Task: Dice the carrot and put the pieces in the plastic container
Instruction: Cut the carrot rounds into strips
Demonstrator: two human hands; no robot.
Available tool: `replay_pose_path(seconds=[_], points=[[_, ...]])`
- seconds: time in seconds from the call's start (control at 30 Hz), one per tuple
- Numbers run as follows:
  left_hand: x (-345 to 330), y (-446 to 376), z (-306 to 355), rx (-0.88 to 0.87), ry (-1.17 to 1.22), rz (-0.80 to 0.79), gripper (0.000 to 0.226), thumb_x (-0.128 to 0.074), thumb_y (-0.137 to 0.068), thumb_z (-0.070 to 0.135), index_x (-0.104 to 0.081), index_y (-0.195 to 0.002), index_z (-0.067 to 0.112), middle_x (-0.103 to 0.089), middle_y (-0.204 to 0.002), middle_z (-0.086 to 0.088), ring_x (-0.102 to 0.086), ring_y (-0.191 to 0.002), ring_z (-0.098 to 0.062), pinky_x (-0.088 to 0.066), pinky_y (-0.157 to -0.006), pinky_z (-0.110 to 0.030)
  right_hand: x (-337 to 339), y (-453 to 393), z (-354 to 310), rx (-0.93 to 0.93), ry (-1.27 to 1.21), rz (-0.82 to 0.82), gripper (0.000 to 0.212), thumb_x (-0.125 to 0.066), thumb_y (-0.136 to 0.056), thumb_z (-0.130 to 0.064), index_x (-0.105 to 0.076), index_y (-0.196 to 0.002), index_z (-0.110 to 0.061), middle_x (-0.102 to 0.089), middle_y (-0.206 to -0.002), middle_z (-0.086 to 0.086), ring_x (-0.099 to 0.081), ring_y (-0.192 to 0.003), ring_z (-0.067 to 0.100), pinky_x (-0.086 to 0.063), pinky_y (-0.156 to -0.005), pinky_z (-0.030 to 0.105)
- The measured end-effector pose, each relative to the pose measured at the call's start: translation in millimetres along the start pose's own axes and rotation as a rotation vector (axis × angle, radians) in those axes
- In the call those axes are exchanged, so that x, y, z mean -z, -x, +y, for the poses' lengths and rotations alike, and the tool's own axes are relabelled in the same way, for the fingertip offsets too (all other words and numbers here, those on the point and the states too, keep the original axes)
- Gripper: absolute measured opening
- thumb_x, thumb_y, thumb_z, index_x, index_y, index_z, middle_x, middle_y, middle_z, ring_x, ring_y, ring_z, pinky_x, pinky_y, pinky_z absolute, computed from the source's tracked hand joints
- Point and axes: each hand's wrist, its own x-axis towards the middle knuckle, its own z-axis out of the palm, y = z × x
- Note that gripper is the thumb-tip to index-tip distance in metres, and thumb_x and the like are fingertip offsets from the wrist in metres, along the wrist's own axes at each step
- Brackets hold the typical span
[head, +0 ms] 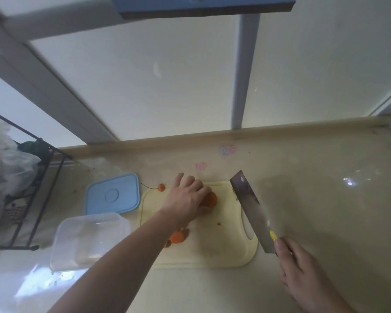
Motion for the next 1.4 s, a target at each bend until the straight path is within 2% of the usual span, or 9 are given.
replay_pose_path(seconds=[0.17,0.3,0.43,0.53,0.6,0.8,1.0,1.23,1.4], points=[[-7.8,5.9,9.4,-0.043,0.051,0.177,0.051,-0.072,-0.086,0.051,-0.062,-0.127,0.022,-0.065,-0.114,-0.003,-0.054,-0.117,-0.032,-0.027,-0.116,-0.063,1.4,-1.5,-4.8,0.038,0.042,-0.005,0.028,-0.04,-0.097,-0.039,-0.048,-0.071,-0.031,-0.043,-0.043,0.002,-0.042,-0.038,0.009,-0.036,-0.047,0.023],[-11.3,19.6,34.2,-0.187,0.119,0.301,0.053,-0.074,-0.082,0.052,-0.063,-0.121,0.018,-0.063,-0.106,-0.002,-0.057,-0.103,-0.027,-0.042,-0.104,-0.047,1.8,-2.2,-0.1,0.002,0.062,-0.003,0.028,-0.04,-0.098,-0.038,-0.047,-0.073,-0.027,-0.04,-0.042,0.002,-0.037,-0.036,0.009,-0.032,-0.042,0.02],[-22.7,39.7,67.5,-0.112,0.146,0.112,0.053,-0.075,-0.08,0.054,-0.063,-0.115,0.016,-0.06,-0.104,-0.004,-0.062,-0.087,-0.026,-0.054,-0.077,-0.038,-0.7,-2.4,6.0,-0.063,0.071,-0.021,0.03,-0.041,-0.098,-0.041,-0.05,-0.076,-0.022,-0.039,-0.044,0.0,-0.035,-0.036,0.01,-0.03,-0.042,0.021],[-21.7,47.6,79.0,0.123,0.234,-0.095,0.054,-0.063,-0.093,0.053,-0.054,-0.129,0.014,-0.053,-0.121,-0.009,-0.059,-0.103,-0.032,-0.048,-0.082,-0.041,-2.0,-3.4,10.4,-0.089,0.087,-0.034,0.031,-0.042,-0.098,-0.039,-0.054,-0.08,-0.018,-0.041,-0.043,-0.001,-0.036,-0.035,0.007,-0.031,-0.045,0.023],[-24.1,50.9,79.1,0.178,0.274,-0.12,0.057,-0.06,-0.095,0.054,-0.049,-0.135,0.016,-0.049,-0.127,-0.008,-0.056,-0.111,-0.031,-0.044,-0.085,-0.041,-2.8,-3.7,11.9,-0.098,0.097,-0.039,0.031,-0.042,-0.098,-0.039,-0.055,-0.082,-0.016,-0.041,-0.043,-0.001,-0.036,-0.035,0.007,-0.031,-0.043,0.021],[-33.8,61.2,71.3,0.168,0.409,-0.053,0.063,-0.069,-0.091,0.046,-0.047,-0.143,0.019,-0.049,-0.131,-0.005,-0.053,-0.116,-0.027,-0.049,-0.093,-0.041,-2.0,-4.1,12.1,-0.114,0.092,-0.042,0.031,-0.042,-0.098,-0.039,-0.054,-0.082,-0.015,-0.04,-0.043,-0.001,-0.033,-0.033,0.006,-0.027,-0.036,0.014],[-39.6,74.3,57.7,0.204,0.279,0.068,0.044,-0.058,-0.093,0.046,-0.059,-0.125,0.016,-0.053,-0.118,-0.005,-0.058,-0.102,-0.027,-0.054,-0.079,-0.039,0.0,-0.8,11.8,-0.128,0.089,-0.059,0.033,-0.042,-0.099,-0.039,-0.053,-0.082,-0.013,-0.04,-0.043,-0.002,-0.033,-0.033,0.005,-0.026,-0.035,0.013],[-50.1,83.2,52.0,0.259,0.174,0.137,0.058,-0.084,-0.077,0.038,-0.063,-0.126,0.017,-0.059,-0.115,-0.002,-0.06,-0.094,-0.025,-0.057,-0.072,-0.037,-1.2,0.1,12.0,-0.135,0.106,-0.091,0.033,-0.043,-0.098,-0.041,-0.051,-0.082,-0.014,-0.038,-0.045,-0.004,-0.031,-0.033,0.005,-0.025,-0.033,0.014],[-44.9,83.9,95.7,0.242,0.143,0.361,0.05,-0.064,-0.082,0.054,-0.066,-0.119,0.02,-0.063,-0.12,-0.002,-0.055,-0.107,-0.027,-0.053,-0.082,-0.036,-2.5,0.3,14.9,-0.118,0.17,-0.094,0.03,-0.046,-0.098,-0.042,-0.054,-0.078,-0.02,-0.043,-0.046,-0.004,-0.035,-0.037,0.006,-0.03,-0.044,0.02]])
